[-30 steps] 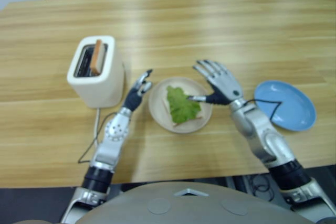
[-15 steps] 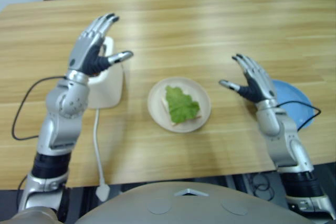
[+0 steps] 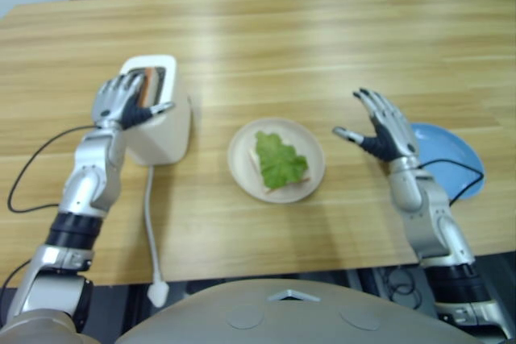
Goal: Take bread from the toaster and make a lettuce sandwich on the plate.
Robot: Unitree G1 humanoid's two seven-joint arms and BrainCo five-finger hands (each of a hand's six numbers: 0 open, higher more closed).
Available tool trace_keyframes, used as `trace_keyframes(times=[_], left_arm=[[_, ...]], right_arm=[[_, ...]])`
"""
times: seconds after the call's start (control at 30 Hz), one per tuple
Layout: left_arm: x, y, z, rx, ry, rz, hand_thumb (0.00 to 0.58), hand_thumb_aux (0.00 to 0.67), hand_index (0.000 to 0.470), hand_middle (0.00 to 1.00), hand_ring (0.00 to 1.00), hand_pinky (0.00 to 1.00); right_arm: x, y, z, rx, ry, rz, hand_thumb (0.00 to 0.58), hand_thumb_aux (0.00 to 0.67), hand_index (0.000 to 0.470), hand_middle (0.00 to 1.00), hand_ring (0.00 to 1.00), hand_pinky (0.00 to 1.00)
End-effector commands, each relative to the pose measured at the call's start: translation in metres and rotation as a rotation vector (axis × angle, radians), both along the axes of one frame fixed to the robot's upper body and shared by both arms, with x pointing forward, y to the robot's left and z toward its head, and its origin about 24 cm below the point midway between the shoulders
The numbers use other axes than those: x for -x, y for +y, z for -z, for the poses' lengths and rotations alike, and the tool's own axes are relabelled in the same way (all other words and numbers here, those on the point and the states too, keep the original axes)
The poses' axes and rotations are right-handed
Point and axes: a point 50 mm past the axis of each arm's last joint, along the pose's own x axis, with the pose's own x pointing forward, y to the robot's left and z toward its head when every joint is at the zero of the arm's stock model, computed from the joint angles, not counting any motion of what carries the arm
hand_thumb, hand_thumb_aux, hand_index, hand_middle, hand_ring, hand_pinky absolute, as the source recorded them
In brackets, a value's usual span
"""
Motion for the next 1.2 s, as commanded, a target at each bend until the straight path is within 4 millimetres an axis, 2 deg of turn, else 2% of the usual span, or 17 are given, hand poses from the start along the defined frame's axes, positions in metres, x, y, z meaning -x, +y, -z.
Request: trace_keyframes(times=[0.03, 0.43, 0.67, 0.7, 0.73, 0.77, 0.8, 0.93, 1.2], left_arm=[[0.001, 0.006, 0.008, -0.023, 0.037, -0.032, 0.000, 0.000, 0.000, 0.00, 0.00, 0.00], [0.005, 0.016, -0.007, -0.041, -0.043, -0.103, 0.000, 0.000, 0.000, 0.00, 0.00, 0.00], [0.005, 0.014, -0.001, -0.052, -0.011, -0.095, 0.000, 0.000, 0.000, 0.00, 0.00, 0.00], [0.005, 0.013, 0.001, -0.051, -0.007, -0.094, 0.251, 0.166, 0.114, 0.00, 0.00, 0.00], [0.005, 0.013, 0.002, -0.050, -0.006, -0.094, 0.485, 0.399, 0.274, 0.00, 0.00, 0.00], [0.005, 0.013, 0.002, -0.049, -0.007, -0.093, 0.580, 0.670, 0.460, 0.80, 0.80, 0.80], [0.005, 0.013, 0.002, -0.044, -0.010, -0.092, 0.580, 0.670, 0.460, 1.00, 1.00, 1.00], [0.006, 0.012, 0.002, -0.032, -0.015, -0.088, 0.580, 0.670, 0.460, 1.00, 1.00, 1.00], [0.008, 0.007, -0.024, 0.027, -0.183, -0.075, 0.580, 0.670, 0.460, 1.00, 1.00, 1.00]], right_arm=[[0.002, -0.001, 0.007, 0.017, 0.030, 0.006, 0.000, 0.000, 0.000, 0.00, 0.00, 0.00], [0.003, -0.001, 0.010, 0.030, 0.040, 0.005, 0.000, 0.000, 0.000, 0.00, 0.00, 0.00], [0.003, -0.001, 0.011, 0.034, 0.046, 0.003, 0.000, 0.000, 0.000, 0.00, 0.00, 0.00], [0.003, -0.001, 0.011, 0.035, 0.046, 0.003, 0.000, 0.000, 0.000, 0.00, 0.00, 0.00], [0.003, -0.001, 0.011, 0.036, 0.046, 0.002, 0.000, 0.000, 0.000, 0.00, 0.00, 0.00], [0.003, -0.001, 0.011, 0.037, 0.047, 0.002, 0.000, 0.000, 0.000, 0.00, 0.00, 0.00], [0.003, -0.002, 0.011, 0.038, 0.048, 0.001, 0.000, 0.000, 0.000, 0.00, 0.00, 0.00], [0.002, -0.003, 0.012, 0.042, 0.053, 0.002, 0.000, 0.000, 0.000, 0.00, 0.00, 0.00], [0.003, -0.003, 0.013, 0.043, 0.044, 0.002, 0.000, 0.000, 0.000, 0.00, 0.00, 0.00]])
